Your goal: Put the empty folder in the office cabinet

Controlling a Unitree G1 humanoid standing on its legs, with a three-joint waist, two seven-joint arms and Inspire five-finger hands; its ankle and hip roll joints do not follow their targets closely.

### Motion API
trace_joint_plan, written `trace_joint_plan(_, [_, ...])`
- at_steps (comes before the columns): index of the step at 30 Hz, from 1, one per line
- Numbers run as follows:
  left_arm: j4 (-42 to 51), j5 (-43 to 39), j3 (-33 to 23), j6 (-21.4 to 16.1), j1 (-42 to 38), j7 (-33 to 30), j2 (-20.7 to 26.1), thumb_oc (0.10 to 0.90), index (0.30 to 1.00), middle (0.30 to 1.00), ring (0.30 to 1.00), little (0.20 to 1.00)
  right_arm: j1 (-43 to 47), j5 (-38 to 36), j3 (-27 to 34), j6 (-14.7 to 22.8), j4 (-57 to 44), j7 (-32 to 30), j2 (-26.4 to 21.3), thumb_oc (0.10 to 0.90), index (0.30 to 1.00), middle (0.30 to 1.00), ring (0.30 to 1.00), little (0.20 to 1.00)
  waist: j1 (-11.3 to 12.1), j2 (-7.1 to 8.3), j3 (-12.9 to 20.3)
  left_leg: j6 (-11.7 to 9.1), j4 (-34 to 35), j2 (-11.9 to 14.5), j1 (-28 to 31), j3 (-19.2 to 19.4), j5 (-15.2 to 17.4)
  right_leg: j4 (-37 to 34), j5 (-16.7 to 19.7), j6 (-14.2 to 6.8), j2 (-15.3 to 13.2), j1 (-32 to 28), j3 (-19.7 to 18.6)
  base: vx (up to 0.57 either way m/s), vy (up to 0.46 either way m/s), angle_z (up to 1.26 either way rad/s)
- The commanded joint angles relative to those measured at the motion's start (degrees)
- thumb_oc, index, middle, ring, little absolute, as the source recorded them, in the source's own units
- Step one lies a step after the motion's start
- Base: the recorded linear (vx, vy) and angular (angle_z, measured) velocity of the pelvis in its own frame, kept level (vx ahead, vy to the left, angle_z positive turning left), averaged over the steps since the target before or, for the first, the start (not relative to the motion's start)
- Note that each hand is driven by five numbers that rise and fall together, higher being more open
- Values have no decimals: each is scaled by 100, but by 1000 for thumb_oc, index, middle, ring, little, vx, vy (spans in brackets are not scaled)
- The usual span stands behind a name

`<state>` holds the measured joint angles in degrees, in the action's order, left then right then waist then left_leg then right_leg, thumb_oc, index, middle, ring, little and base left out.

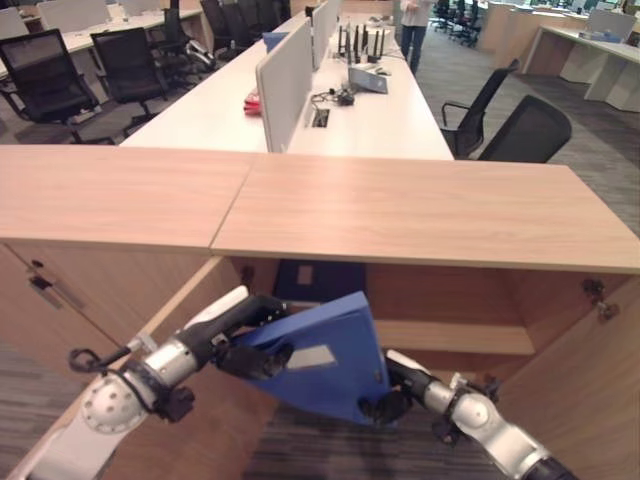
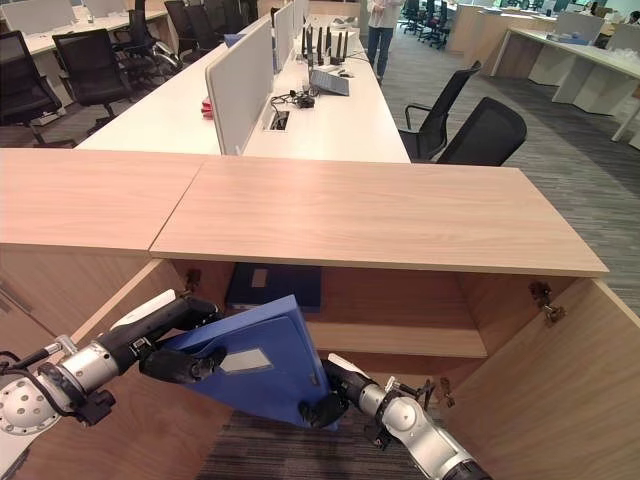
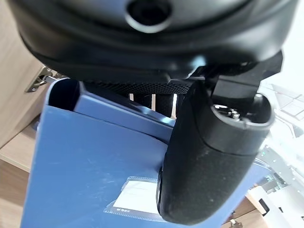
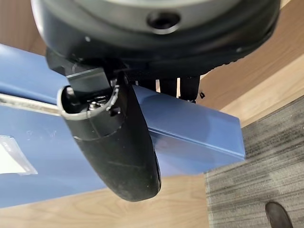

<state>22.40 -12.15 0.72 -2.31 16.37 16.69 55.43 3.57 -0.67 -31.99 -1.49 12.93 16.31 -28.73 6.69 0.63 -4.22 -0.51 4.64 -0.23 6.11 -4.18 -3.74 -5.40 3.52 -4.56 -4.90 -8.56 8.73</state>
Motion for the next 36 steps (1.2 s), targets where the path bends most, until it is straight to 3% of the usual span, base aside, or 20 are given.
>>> trace_joint_plan(1, [1010, -1131, 328, -1081, -1170, -133, -483, 400, 300, 300, 300, 300, 560, -1031, -414, 437, -513, 118, 596, 400, 300, 300, 300, 300, -40, 181, 308, 86, 36, -141, 172, -149, 622, 40, -115, -144, -157, 62, 233, 0, 0, 0])
trace_joint_plan(3, [993, -1153, 373, -1060, -1171, -143, -516, 400, 300, 300, 300, 300, 474, -1213, -369, 427, -468, 54, 672, 400, 300, 300, 300, 300, -44, 182, 305, 86, 36, -141, 174, -150, 622, 40, -114, -145, -158, 59, 233, 0, 0, 0])
trace_joint_plan(7, [848, -1249, 612, -955, -1135, -162, -702, 400, 300, 300, 300, 300, 66, -2737, -208, 298, -252, -40, 1072, 400, 300, 300, 300, 300, -75, 184, 288, 79, 36, -147, 179, -134, 617, 40, -101, -147, -163, 61, 249, 0, 0, 0])
trace_joint_plan(8, [843, -1248, 620, -958, -1139, -163, -699, 400, 300, 300, 300, 300, 67, -2751, -207, 300, -248, -38, 1071, 400, 300, 300, 300, 300, -72, 187, 291, 79, 36, -147, 179, -135, 618, 40, -102, -147, -163, 61, 249, 0, 0, 0])
trace_joint_plan(10, [655, -1198, 658, -888, -997, -172, -786, 400, 300, 300, 300, 300, -159, -3722, -225, 189, -114, 15, 1221, 400, 300, 300, 300, 300, -24, 209, 262, 66, 36, -143, 173, -136, 611, 40, -88, -153, -170, 71, 256, 0, 0, 0])
trace_joint_plan(11, [656, -1195, 655, -889, -989, -173, -788, 532, 498, 498, 498, 498, -161, -3730, -229, 189, -115, 15, 1216, 400, 300, 300, 300, 300, -27, 207, 267, 66, 36, -143, 173, -136, 612, 40, -88, -153, -170, 71, 256, 0, 0, 0])
trace_joint_plan(12, [608, -1159, 622, -882, -903, -204, -850, 800, 900, 900, 900, 900, -206, -3816, -206, 186, -139, 0, 1196, 400, 300, 300, 300, 300, -13, 219, 258, 63, 36, -144, 173, -142, 614, 40, -89, -152, -171, 76, 260, 0, 0, 0])
trace_joint_plan(16, [413, -1140, 442, -817, -485, -257, -1103, 800, 900, 900, 900, 900, -496, -3956, 185, 189, -450, -42, 961, 400, 300, 300, 300, 300, -13, 240, 236, 64, 36, -146, 162, -146, 613, 40, -87, -149, -174, 79, 272, 0, 0, 0])
trace_joint_plan(18, [220, -1146, 247, -764, -122, -205, -1259, 800, 900, 900, 900, 900, -887, -3938, 754, 208, -863, -19, 690, 400, 300, 300, 300, 300, -45, 258, 214, 70, 36, -146, 159, -143, 619, 40, -86, -153, -181, 88, 275, -3, 6, 5])
trace_joint_plan(19, [23, -1173, 74, -694, 261, -123, -1448, 800, 900, 900, 900, 900, -1280, -3886, 1341, 229, -1144, -72, 496, 400, 300, 300, 300, 300, -76, 273, 213, 84, 36, -153, 154, -140, 633, 40, -87, -160, -187, 95, 290, 2, 6, 5])
trace_joint_plan(21, [-272, -1216, -109, -592, 640, -103, -1712, 800, 900, 900, 900, 900, -1611, -3895, 1912, 221, -1297, -130, 435, 400, 300, 300, 300, 300, -103, 264, 225, 94, 36, -154, 143, -136, 637, 40, -92, -163, -186, 106, 303, 0, 0, 0])
trace_joint_plan(22, [-271, -1215, -108, -592, 641, -103, -1713, 800, 900, 900, 900, 900, -1615, -3895, 1913, 219, -1301, -131, 433, 400, 300, 300, 300, 300, -103, 263, 227, 94, 36, -154, 142, -137, 637, 40, -92, -163, -186, 107, 303, 0, 0, 0])
trace_joint_plan(23, [-559, -1358, -305, -475, 985, -51, -2034, 800, 900, 900, 900, 900, -1813, -3928, 2436, 250, -1299, -173, 446, 400, 300, 300, 300, 300, -122, 280, 225, 107, 36, -155, 131, -142, 639, 40, -92, -160, -190, 113, 295, 0, 0, 0])
trace_joint_plan(26, [-1173, -1480, -445, -282, 1321, -20, -2486, 800, 900, 900, 900, 900, -1949, -3908, 3006, 234, -1152, -257, 528, 400, 300, 300, 300, 300, -138, 291, 238, 130, 36, -158, 111, -151, 647, 40, -88, -156, -185, 133, 299, 0, 0, 0])
trace_joint_plan(32, [-1554, -1314, -491, -141, 1442, 192, -2518, 800, 900, 900, 900, 900, -1662, -3863, 3385, 265, -825, -509, 598, 400, 300, 300, 300, 300, -141, 270, 220, 146, 36, -158, 86, -143, 653, 40, -89, -150, -174, 163, 284, -4, 2, -1])
trace_joint_plan(36, [-1981, -1618, -362, 39, 1395, 194, -2780, 800, 900, 900, 900, 900, -1434, -4018, 3508, 374, -697, -694, 740, 400, 300, 300, 300, 300, -132, 265, 196, 155, 36, -166, 80, -156, 648, 40, -91, -128, -156, 166, 264, -1, 1, 4])
